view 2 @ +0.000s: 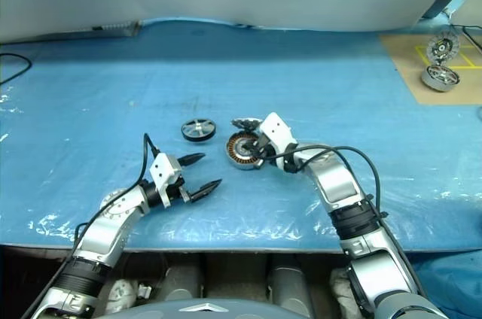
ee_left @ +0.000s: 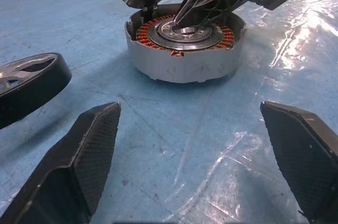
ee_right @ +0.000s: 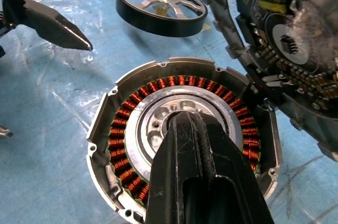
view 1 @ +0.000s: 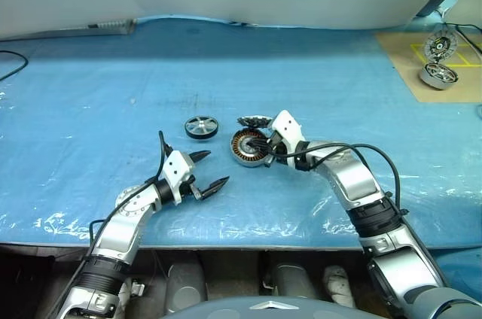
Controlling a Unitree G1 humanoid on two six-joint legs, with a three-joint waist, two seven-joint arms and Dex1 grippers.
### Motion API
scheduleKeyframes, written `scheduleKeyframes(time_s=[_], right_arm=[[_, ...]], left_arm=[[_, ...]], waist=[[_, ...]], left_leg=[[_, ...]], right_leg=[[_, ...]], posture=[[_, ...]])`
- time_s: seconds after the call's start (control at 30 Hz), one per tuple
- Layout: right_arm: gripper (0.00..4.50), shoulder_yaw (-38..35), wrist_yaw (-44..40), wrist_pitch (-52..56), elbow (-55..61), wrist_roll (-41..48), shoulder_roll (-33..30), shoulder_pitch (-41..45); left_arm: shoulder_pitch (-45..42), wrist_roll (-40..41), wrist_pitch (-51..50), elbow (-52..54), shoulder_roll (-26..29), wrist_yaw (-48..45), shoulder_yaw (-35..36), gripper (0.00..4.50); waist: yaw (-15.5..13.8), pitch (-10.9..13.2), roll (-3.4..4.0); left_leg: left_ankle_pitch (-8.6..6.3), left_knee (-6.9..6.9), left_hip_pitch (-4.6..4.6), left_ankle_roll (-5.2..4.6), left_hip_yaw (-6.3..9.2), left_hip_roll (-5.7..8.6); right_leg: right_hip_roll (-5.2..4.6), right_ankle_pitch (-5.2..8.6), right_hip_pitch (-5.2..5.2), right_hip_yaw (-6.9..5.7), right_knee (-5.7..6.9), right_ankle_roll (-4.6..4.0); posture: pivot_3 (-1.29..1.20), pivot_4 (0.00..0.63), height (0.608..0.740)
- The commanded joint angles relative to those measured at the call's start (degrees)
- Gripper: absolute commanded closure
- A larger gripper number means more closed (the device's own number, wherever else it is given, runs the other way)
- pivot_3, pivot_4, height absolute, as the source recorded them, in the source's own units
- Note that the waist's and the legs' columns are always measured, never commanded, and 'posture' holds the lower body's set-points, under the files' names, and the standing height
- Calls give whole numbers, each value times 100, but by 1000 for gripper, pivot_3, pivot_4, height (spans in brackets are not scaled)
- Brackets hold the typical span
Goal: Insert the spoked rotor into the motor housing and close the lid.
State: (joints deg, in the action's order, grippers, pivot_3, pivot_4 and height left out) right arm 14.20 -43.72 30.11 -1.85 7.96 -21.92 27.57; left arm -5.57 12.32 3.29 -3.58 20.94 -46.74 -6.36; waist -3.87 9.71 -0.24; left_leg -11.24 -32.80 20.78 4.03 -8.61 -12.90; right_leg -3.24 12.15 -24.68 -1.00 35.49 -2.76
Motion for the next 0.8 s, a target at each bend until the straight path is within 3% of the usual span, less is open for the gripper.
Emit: scheduleKeyframes(time_s=[0.03, 0.8], right_arm=[[4462, 25, -125, 3, 254, 67, -42, -64], [4462, -132, 217, -141, -96, -19, 189, 169]], left_arm=[[29, 31, 74, 110, 10, 20, 48, 0], [81, 43, 32, 155, 2, 28, 27, 0]], waist=[[0, 0, 0], [0, 0, 0]], left_leg=[[0, 0, 0, 0, 0, 0], [0, -3, -2, 0, 0, 0]], right_leg=[[0, 0, 0, 0, 0, 0], [0, 0, 1, 1, 4, 0]], posture=[[0, 150, 740], [0, 150, 740]])
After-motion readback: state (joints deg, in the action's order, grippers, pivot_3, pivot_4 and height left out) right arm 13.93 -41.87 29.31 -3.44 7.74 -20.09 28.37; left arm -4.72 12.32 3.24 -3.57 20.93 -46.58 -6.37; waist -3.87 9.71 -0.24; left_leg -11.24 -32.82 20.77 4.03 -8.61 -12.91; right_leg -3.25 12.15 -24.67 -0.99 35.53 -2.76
